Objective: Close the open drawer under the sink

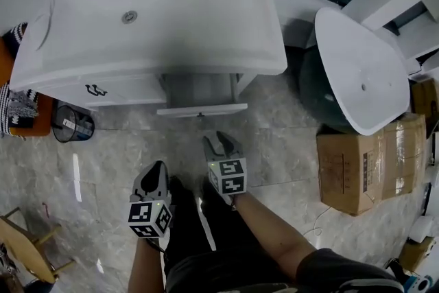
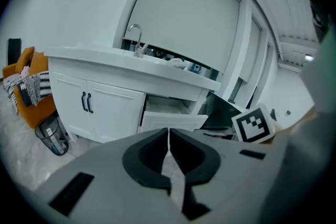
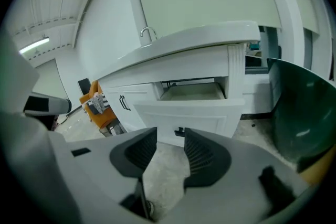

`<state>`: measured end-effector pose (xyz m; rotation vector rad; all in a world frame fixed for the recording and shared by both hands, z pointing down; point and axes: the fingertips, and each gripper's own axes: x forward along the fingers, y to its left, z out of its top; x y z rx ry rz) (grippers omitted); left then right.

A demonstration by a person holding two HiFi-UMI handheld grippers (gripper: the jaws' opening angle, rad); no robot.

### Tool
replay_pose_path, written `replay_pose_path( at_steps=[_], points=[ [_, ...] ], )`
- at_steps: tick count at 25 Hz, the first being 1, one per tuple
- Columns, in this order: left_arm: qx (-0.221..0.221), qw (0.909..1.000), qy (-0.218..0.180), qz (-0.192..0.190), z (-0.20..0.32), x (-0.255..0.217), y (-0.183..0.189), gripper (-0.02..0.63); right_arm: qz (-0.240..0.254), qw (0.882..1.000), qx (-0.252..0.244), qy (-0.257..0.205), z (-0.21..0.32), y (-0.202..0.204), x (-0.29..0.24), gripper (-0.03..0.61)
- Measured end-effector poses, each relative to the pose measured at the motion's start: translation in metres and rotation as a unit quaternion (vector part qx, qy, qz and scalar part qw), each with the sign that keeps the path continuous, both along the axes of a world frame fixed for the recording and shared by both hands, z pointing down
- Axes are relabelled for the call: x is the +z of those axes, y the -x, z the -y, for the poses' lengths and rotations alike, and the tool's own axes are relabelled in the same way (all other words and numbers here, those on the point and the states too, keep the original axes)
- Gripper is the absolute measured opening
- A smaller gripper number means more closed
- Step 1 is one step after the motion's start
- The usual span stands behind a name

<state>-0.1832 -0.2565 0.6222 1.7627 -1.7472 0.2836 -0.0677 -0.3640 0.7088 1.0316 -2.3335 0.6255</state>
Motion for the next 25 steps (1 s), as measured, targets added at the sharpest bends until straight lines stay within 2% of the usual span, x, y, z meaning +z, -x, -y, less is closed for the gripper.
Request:
replay_pose_path(
  at_steps=[6, 15, 19, 22, 25],
  points=[
    [0.004, 0.9998, 0.011, -0.019, 0.019, 0.045, 0.018, 0.02, -0.026, 1.0, -0.004, 0.001, 0.018, 0.027, 0.042, 0.163],
    [0.029, 0.9985, 0.032, -0.032, 0.048, 0.089, 0.049, 0.02, -0.058, 0.997, 0.045, -0.004, 0.067, 0.051, 0.087, 0.161],
    [0.044, 0.9976, 0.036, -0.038, 0.062, 0.098, 0.059, 0.02, -0.062, 0.995, 0.074, -0.009, 0.073, 0.046, 0.09, 0.119],
    [0.055, 0.9971, 0.036, -0.037, 0.073, 0.1, 0.066, 0.02, -0.069, 0.992, 0.105, -0.009, 0.077, 0.04, 0.09, 0.057],
    [0.062, 0.9967, 0.037, -0.037, 0.081, 0.102, 0.074, 0.02, -0.073, 0.989, 0.127, -0.01, 0.078, 0.04, 0.091, 0.057]
  ],
)
